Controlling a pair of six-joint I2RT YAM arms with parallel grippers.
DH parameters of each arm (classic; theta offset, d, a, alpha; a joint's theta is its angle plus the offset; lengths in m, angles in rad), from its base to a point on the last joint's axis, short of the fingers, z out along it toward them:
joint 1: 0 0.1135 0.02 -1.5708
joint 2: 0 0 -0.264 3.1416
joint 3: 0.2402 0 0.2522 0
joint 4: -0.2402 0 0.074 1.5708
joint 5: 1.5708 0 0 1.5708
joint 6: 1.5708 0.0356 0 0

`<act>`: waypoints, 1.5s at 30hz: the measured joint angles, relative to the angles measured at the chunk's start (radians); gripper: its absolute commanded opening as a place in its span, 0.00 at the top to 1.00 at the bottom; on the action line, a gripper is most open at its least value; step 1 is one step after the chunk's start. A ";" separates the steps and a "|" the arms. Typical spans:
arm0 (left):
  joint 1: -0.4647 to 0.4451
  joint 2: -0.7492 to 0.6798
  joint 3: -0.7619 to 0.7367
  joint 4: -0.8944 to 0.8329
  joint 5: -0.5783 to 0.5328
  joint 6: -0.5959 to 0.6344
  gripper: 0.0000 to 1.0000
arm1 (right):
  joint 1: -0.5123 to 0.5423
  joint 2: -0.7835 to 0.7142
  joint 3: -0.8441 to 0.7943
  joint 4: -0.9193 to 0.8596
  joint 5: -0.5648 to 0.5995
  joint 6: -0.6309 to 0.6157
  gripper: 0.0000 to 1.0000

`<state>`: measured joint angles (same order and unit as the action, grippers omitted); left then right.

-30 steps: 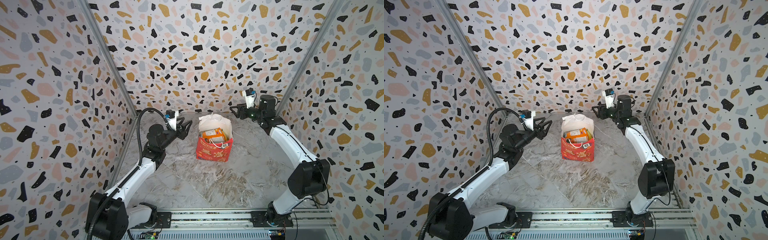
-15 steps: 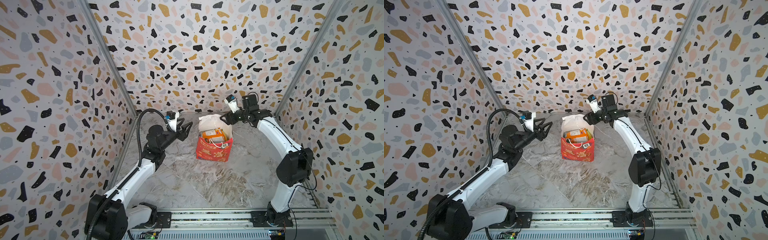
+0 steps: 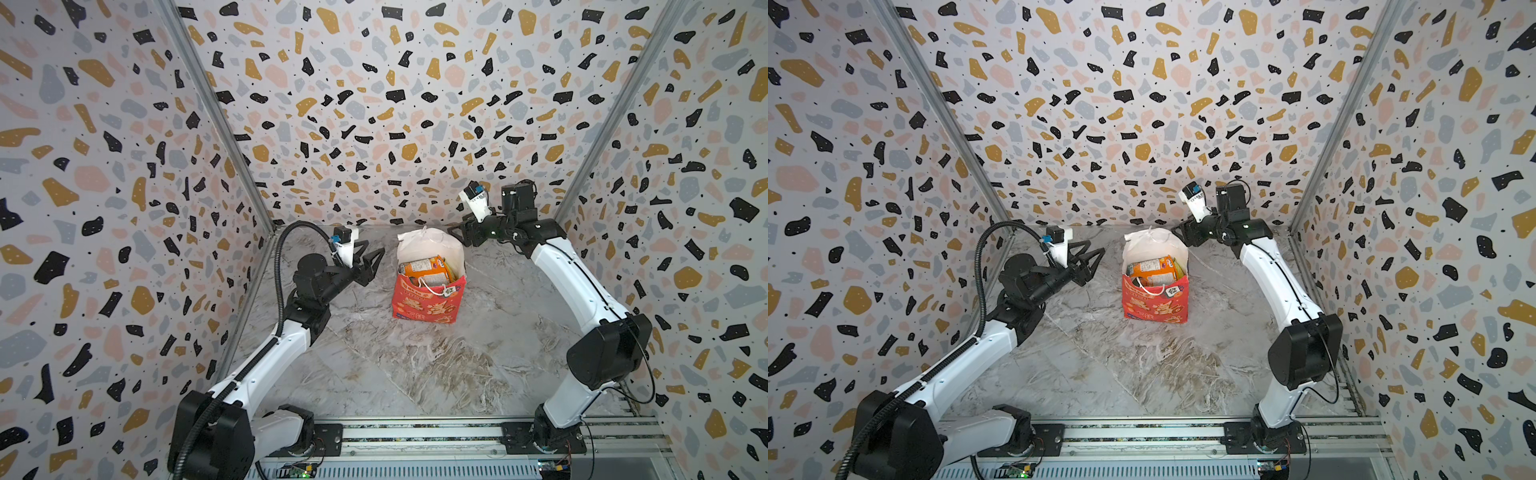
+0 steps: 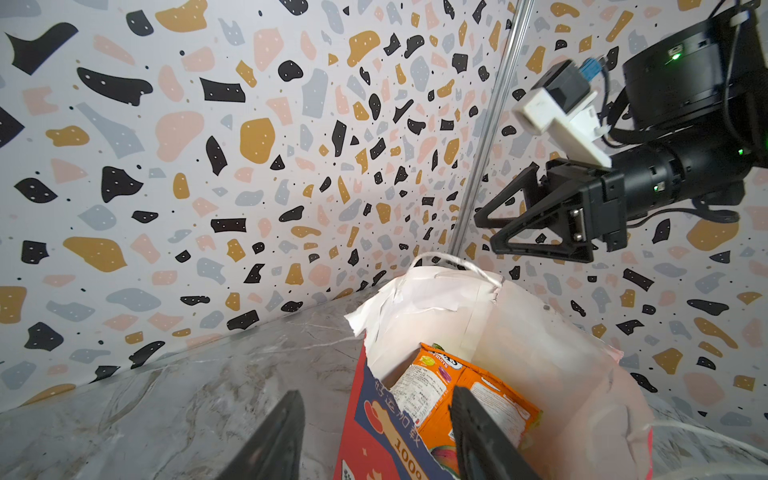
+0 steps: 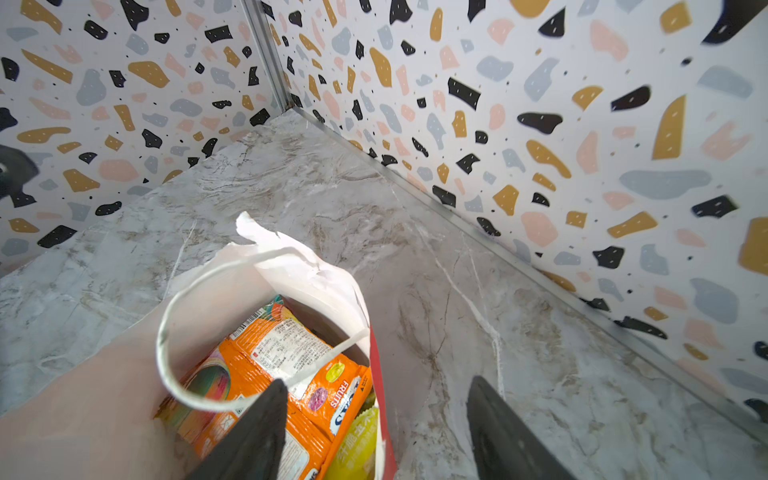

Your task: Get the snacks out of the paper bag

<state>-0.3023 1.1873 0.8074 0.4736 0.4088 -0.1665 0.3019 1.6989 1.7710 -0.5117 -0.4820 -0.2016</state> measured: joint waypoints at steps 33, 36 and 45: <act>0.000 0.005 -0.003 -0.003 -0.007 0.029 0.42 | 0.072 0.405 0.415 -0.253 0.111 -0.205 0.48; 0.000 0.005 -0.003 -0.003 -0.007 0.032 0.42 | 0.069 0.405 0.425 -0.279 0.097 -0.214 0.52; 0.000 0.005 -0.003 -0.003 -0.010 0.042 0.42 | 0.064 0.404 0.429 -0.320 0.079 -0.228 0.64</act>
<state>-0.3023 1.1919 0.8047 0.4706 0.3992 -0.1249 0.3664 2.1029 2.2002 -0.8318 -0.4034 -0.4297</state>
